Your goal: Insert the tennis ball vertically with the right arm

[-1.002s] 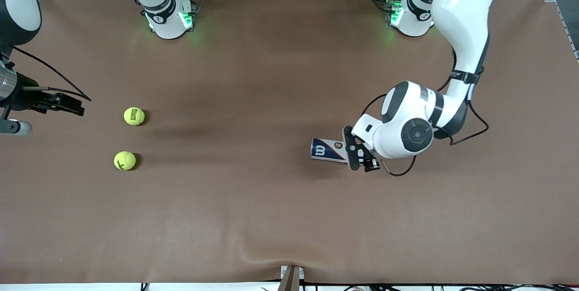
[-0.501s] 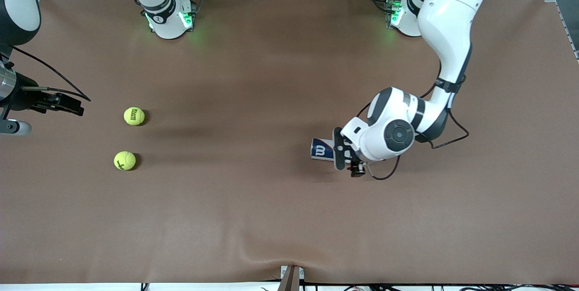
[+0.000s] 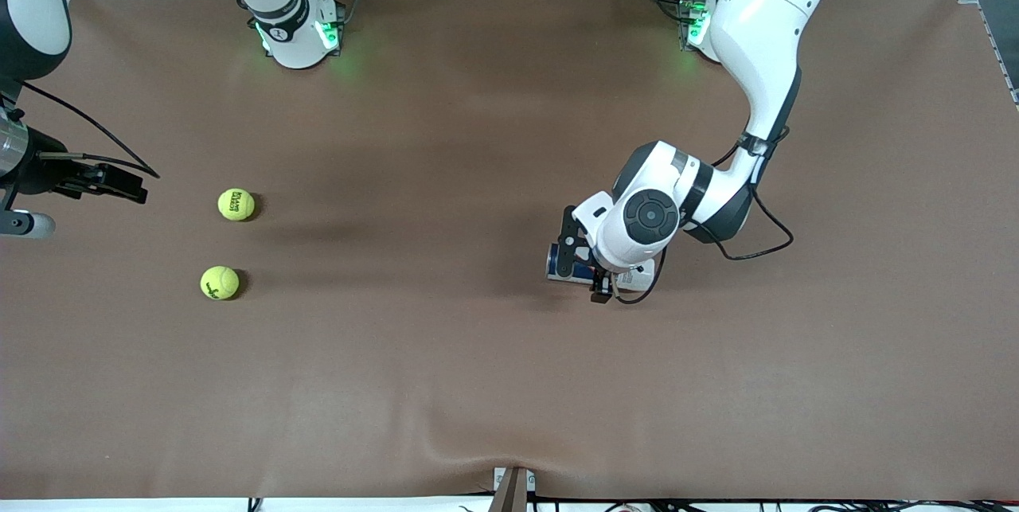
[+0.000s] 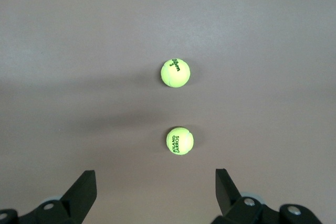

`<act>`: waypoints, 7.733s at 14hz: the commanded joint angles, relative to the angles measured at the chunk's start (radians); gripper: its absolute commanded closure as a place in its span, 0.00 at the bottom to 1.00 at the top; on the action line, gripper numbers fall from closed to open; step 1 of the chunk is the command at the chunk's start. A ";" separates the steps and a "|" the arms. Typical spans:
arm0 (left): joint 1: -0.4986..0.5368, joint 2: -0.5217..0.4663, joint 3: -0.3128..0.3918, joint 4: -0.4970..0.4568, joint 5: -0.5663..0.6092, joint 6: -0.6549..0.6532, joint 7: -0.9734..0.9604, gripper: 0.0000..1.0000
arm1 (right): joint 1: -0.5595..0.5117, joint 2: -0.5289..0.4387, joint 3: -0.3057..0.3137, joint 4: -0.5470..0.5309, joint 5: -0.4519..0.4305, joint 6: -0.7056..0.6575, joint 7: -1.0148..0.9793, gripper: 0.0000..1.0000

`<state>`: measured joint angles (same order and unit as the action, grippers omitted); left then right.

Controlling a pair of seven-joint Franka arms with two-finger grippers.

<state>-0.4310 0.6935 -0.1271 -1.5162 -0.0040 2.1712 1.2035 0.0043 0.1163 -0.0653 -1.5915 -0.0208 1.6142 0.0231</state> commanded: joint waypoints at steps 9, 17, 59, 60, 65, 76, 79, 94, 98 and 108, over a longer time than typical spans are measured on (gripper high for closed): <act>-0.005 0.012 0.007 -0.050 0.053 0.039 0.004 0.00 | -0.015 0.061 0.010 0.001 -0.004 0.053 0.011 0.00; -0.006 0.054 0.014 -0.076 0.056 0.133 -0.001 0.00 | -0.029 0.232 0.010 -0.002 -0.004 0.167 0.000 0.00; -0.055 0.213 -0.080 0.063 -2.028 0.130 1.232 0.35 | -0.083 0.562 0.013 -0.120 0.051 0.573 -0.072 0.00; -0.081 0.228 -0.080 0.073 -2.098 0.130 1.290 0.36 | -0.086 0.563 0.013 -0.119 0.053 0.575 -0.072 0.00; -0.169 0.279 -0.078 0.113 -2.188 0.130 1.363 0.37 | -0.083 0.560 0.013 -0.114 0.053 0.581 -0.071 0.21; -0.230 0.366 -0.071 0.137 -2.349 0.033 1.568 0.40 | -0.083 0.520 0.015 -0.084 0.054 0.518 -0.106 0.22; -0.235 0.373 -0.071 0.134 -2.372 0.018 1.599 0.40 | -0.083 0.529 0.015 -0.088 0.070 0.518 -0.106 0.22; -0.236 0.403 -0.069 0.134 -2.375 -0.019 1.611 0.40 | -0.069 0.456 0.021 -0.041 0.078 0.378 -0.097 0.45; -0.236 0.403 -0.069 0.134 -2.375 -0.019 1.611 0.40 | -0.061 0.333 0.044 -0.018 0.158 0.180 -0.077 0.45; -0.238 0.403 -0.069 0.133 -2.377 -0.019 1.611 0.40 | 0.376 0.177 0.047 -0.024 0.186 0.082 0.691 0.47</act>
<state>-0.6577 1.0688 -0.1999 -1.3999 -2.3422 2.1551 2.7259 0.3040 0.3114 -0.0020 -1.5880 0.1596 1.6677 0.5886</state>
